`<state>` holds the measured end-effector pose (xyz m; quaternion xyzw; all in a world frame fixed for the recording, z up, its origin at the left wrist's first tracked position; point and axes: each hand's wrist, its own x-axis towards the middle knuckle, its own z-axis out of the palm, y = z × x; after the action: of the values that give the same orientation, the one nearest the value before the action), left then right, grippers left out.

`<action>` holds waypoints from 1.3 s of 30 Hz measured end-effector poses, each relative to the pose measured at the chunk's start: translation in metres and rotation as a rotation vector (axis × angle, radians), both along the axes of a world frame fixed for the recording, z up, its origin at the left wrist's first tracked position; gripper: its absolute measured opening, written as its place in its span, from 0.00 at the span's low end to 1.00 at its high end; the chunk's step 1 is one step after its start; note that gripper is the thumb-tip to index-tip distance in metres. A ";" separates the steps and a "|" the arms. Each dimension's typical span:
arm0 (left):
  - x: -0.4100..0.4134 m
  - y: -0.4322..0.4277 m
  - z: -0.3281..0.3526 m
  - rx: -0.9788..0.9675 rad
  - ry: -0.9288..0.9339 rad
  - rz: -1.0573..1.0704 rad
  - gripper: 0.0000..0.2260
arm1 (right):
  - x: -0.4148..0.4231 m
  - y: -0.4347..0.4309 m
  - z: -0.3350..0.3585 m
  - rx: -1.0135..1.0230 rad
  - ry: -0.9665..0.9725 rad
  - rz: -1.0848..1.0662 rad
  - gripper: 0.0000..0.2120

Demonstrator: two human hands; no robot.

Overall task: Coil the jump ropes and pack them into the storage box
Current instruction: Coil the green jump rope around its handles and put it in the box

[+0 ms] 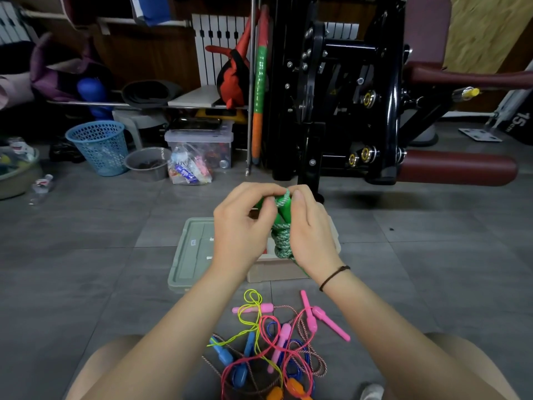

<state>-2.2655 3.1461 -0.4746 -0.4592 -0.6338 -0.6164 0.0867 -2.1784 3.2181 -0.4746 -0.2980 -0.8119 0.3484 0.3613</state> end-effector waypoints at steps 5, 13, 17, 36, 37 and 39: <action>-0.011 -0.004 0.001 -0.157 0.027 -0.099 0.07 | 0.001 0.000 -0.001 -0.022 0.011 0.002 0.20; -0.019 -0.014 0.003 -0.224 -0.096 -0.252 0.08 | 0.006 -0.003 -0.002 0.067 0.065 0.100 0.16; -0.013 -0.018 -0.001 -0.245 0.042 -0.193 0.11 | 0.002 -0.005 0.001 0.048 0.116 0.168 0.21; -0.021 -0.014 -0.012 -0.386 0.087 0.109 0.07 | -0.006 0.053 -0.005 -0.872 0.113 -0.186 0.27; -0.020 -0.013 -0.014 -0.387 0.096 0.112 0.06 | -0.006 0.054 -0.007 -0.809 0.111 -0.218 0.26; -0.020 -0.011 -0.017 -0.364 0.121 0.111 0.06 | -0.002 0.051 -0.009 -0.735 0.094 -0.262 0.24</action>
<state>-2.2851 3.1349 -0.4912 -0.4680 -0.7527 -0.4572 0.0738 -2.1802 3.2695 -0.4833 -0.4923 -0.5707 0.5803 0.3084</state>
